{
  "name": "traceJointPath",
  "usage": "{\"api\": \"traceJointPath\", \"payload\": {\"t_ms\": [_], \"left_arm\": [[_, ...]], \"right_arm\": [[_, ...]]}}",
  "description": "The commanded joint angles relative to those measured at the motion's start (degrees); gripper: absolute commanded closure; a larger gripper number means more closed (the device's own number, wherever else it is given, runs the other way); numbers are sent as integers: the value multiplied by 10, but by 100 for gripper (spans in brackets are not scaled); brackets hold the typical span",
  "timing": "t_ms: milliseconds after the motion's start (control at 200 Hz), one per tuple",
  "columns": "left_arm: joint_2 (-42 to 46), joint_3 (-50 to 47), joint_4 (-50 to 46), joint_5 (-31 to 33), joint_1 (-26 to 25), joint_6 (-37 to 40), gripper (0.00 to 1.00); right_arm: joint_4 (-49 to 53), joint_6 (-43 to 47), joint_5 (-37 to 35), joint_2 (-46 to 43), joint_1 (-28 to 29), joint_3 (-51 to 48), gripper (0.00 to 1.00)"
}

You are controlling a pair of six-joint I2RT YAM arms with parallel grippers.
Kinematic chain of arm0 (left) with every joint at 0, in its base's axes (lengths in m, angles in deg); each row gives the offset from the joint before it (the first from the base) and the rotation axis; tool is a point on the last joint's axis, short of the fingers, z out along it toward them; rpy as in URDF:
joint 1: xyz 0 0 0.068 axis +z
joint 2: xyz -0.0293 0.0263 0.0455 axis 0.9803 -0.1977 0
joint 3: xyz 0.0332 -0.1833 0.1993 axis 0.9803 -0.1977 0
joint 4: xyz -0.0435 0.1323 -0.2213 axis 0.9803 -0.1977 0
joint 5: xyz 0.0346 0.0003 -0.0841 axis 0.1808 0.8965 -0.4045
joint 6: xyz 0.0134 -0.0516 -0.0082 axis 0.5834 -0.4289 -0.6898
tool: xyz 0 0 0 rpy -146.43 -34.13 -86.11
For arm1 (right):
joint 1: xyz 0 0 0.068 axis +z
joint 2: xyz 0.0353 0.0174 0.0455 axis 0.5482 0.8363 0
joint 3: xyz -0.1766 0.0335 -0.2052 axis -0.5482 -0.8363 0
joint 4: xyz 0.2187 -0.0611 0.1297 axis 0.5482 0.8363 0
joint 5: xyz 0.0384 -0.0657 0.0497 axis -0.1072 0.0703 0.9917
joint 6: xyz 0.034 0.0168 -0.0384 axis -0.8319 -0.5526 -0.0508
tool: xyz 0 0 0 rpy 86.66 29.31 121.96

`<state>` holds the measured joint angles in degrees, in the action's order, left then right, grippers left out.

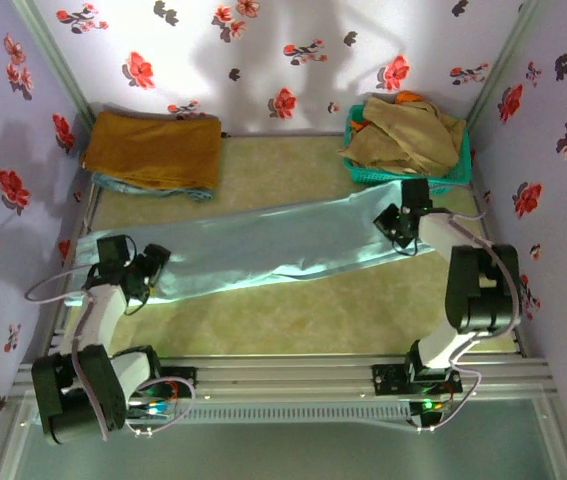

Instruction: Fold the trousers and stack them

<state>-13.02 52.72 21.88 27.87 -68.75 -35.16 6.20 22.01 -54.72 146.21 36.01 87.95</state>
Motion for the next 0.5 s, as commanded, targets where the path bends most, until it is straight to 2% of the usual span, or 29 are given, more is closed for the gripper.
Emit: {"api": "traceJointPath", "payload": {"t_ms": [0, 210, 370, 495], "left_arm": [[-24, -8, 72, -11, -4, -6, 13], [-112, 24, 119, -31, -8, 19, 15], [-201, 63, 157, -56, -54, 41, 20], [-222, 77, 166, -45, -80, 27, 24]], "right_arm": [[-36, -33, 25, 34, -26, -30, 100], [-96, -91, 71, 33, -133, -118, 100], [-68, -65, 78, -11, -208, -159, 100], [-29, -45, 75, -69, -233, -165, 100]]}}
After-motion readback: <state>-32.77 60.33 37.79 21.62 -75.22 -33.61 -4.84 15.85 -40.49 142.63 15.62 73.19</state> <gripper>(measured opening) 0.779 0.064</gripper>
